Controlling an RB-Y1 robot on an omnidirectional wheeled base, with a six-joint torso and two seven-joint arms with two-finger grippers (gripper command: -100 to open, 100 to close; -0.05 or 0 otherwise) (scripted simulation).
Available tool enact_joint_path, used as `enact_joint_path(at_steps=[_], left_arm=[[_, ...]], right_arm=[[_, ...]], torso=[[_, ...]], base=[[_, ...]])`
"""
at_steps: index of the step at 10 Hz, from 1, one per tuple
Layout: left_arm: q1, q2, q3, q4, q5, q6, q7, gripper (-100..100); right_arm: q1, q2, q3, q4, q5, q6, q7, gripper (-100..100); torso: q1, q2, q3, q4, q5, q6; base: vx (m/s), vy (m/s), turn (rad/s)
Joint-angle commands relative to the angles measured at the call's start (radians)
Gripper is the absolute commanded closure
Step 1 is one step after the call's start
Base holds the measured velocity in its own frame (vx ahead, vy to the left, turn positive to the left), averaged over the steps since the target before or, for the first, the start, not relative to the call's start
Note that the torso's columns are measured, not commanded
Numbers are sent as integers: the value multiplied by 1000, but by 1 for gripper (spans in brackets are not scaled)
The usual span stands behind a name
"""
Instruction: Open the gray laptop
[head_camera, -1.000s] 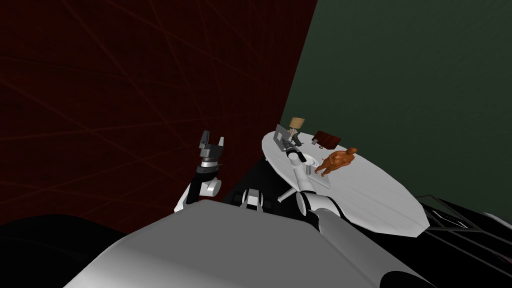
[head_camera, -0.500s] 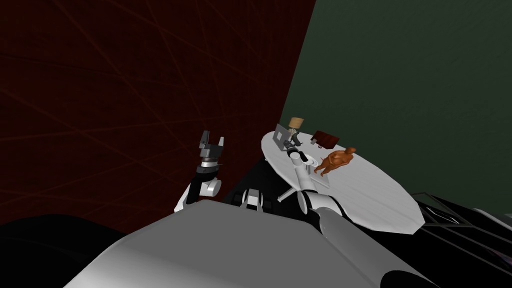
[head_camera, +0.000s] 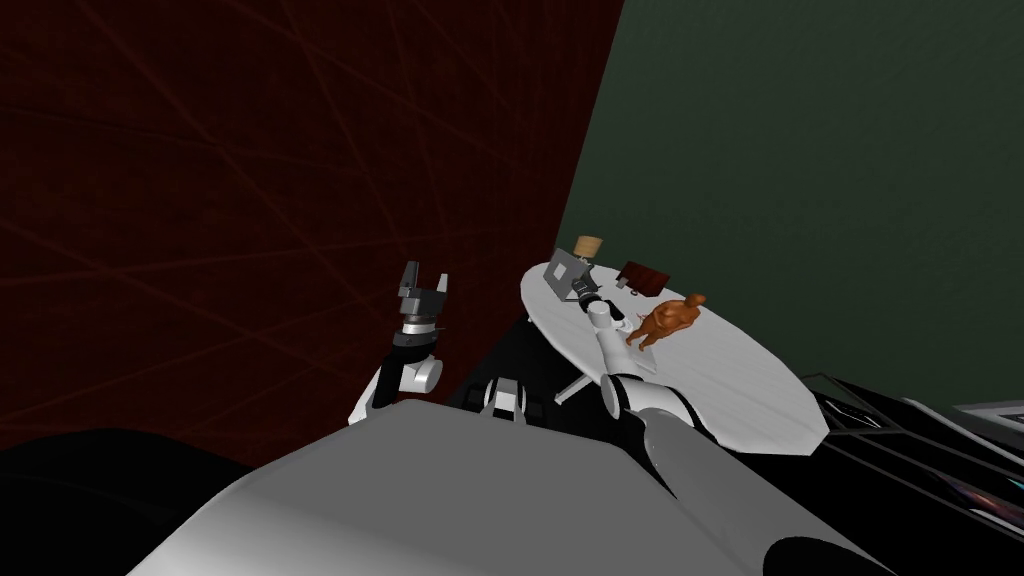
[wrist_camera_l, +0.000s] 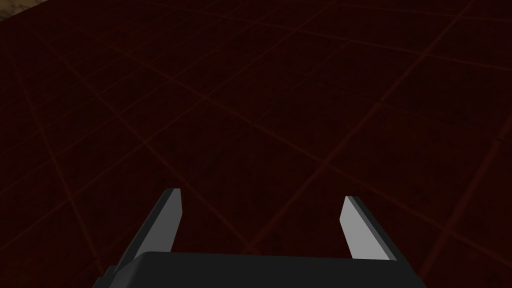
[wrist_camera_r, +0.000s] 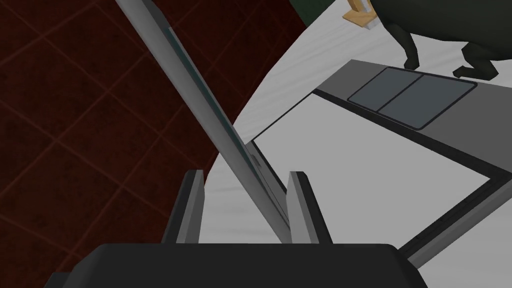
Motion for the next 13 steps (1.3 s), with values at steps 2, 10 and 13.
enact_joint_path(at_steps=[2, 10, 13], left_arm=[[0, 0, 0, 0, 0, 0, 0, 0], [0, 0, 0, 0, 0, 0, 0, 0], [0, 0, 0, 0, 0, 0, 0, 0]], right_arm=[[-27, -35, -30, 48, -59, 84, -92, 100], [40, -124, 19, 45, 159, 86, 78, 100], [83, -176, 67, 43, 214, 93, 176, 100]], torso=[[1, 0, 0, 0, 0, 0], [-2, -2, -1, -1, 0, 5], [-1, 0, 0, -1, 0, 1]], base=[[30, 28, -70], [-17, -15, 104], [-18, -19, 114]])
